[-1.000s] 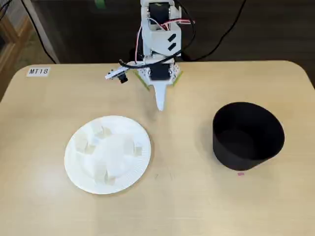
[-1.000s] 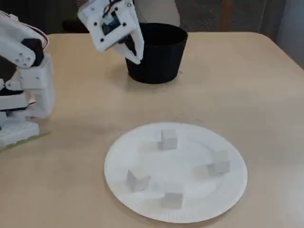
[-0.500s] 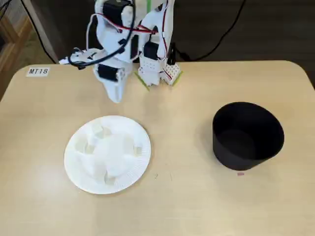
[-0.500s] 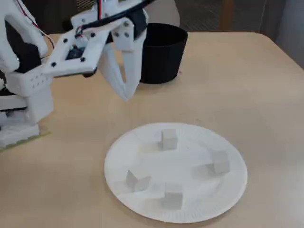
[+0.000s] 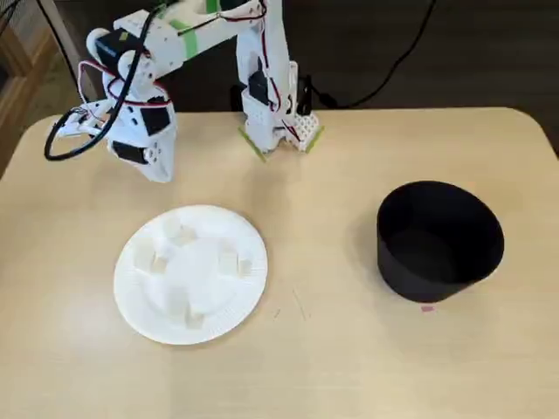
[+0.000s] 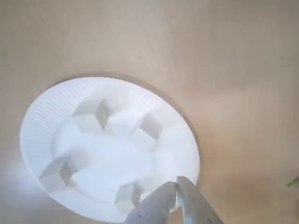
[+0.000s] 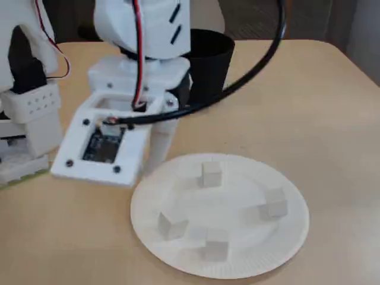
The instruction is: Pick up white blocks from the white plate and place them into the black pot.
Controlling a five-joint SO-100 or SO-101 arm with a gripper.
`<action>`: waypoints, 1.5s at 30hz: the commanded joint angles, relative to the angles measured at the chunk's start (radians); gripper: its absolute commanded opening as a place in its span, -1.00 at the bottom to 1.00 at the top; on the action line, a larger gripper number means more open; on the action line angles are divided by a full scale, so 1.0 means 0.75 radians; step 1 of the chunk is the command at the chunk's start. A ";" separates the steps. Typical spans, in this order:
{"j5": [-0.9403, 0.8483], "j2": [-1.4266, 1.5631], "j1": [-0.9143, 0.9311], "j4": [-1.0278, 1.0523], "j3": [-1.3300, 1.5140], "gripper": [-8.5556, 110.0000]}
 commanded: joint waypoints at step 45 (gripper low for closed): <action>-0.022 -0.708 -0.117 0.002 -0.628 -0.22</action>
